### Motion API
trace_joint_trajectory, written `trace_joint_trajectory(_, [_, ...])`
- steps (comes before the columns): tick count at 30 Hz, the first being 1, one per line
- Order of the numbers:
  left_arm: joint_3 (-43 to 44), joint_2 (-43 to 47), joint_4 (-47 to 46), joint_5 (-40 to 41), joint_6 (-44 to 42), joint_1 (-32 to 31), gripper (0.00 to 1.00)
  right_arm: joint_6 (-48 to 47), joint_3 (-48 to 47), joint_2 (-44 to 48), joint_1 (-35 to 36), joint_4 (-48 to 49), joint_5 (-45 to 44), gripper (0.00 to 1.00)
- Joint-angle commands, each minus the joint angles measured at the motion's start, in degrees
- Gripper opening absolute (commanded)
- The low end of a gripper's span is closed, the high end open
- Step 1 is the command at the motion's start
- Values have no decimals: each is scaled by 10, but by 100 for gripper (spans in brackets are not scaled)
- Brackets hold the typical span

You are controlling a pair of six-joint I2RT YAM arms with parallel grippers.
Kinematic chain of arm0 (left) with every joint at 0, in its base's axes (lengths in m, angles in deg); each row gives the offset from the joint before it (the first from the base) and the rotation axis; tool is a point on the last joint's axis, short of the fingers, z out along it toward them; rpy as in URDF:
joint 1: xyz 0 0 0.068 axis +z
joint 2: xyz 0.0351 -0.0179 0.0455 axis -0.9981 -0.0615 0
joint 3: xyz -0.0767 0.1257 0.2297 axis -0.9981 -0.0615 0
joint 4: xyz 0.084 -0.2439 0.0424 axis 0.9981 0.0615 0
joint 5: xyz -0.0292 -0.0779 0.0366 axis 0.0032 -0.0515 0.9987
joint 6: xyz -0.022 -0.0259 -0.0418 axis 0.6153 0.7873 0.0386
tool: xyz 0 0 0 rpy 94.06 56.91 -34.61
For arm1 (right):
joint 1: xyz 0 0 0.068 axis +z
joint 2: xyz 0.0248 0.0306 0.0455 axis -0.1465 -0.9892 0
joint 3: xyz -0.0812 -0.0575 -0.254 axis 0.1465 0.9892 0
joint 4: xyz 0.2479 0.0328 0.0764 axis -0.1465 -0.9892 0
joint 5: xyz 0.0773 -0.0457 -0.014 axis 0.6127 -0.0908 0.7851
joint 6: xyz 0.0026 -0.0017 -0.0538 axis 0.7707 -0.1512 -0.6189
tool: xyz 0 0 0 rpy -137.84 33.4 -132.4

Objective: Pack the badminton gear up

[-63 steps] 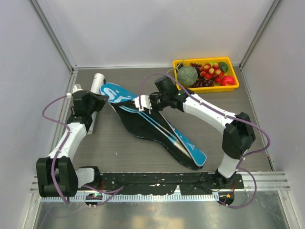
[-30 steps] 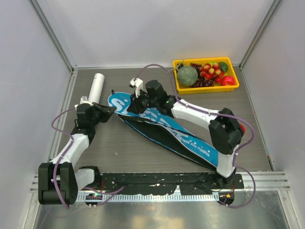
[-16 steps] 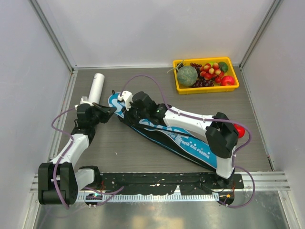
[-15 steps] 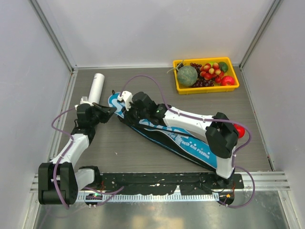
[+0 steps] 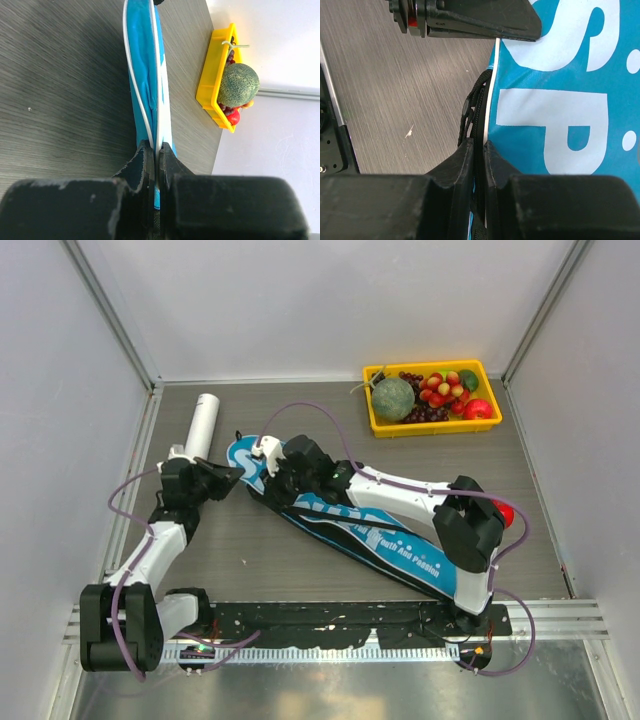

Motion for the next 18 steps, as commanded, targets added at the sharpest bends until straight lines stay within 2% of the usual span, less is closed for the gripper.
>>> trace_joint_trajectory(1, [18, 22, -57, -4, 22, -3, 0, 22, 0, -2, 22, -25, 109, 19])
trace_joint_trajectory(2, [15, 25, -56, 1, 23, -3, 0, 40, 2, -1, 22, -20, 113, 18])
trace_joint_trajectory(4, [10, 32, -54, 11, 29, -3, 0, 76, 2, 6, 19, -18, 104, 26])
trace_joint_trajectory(6, [5, 39, -50, 19, 37, -3, 0, 129, 15, 22, 8, 2, 129, 28])
trace_joint_trajectory(9, [-1, 56, -30, 44, 48, -3, 0, 237, 72, 51, -15, 115, 201, 30])
trace_joint_trajectory(11, [-5, 69, -17, 64, 55, -3, 0, 258, 101, 65, -23, 147, 215, 31])
trace_joint_trajectory(15, [-8, 91, 3, 87, 62, -4, 0, 248, 128, 67, -23, 139, 230, 38])
trace_joint_trajectory(18, [-6, 98, 18, 88, 67, -3, 0, 229, 145, 82, -22, 126, 180, 38])
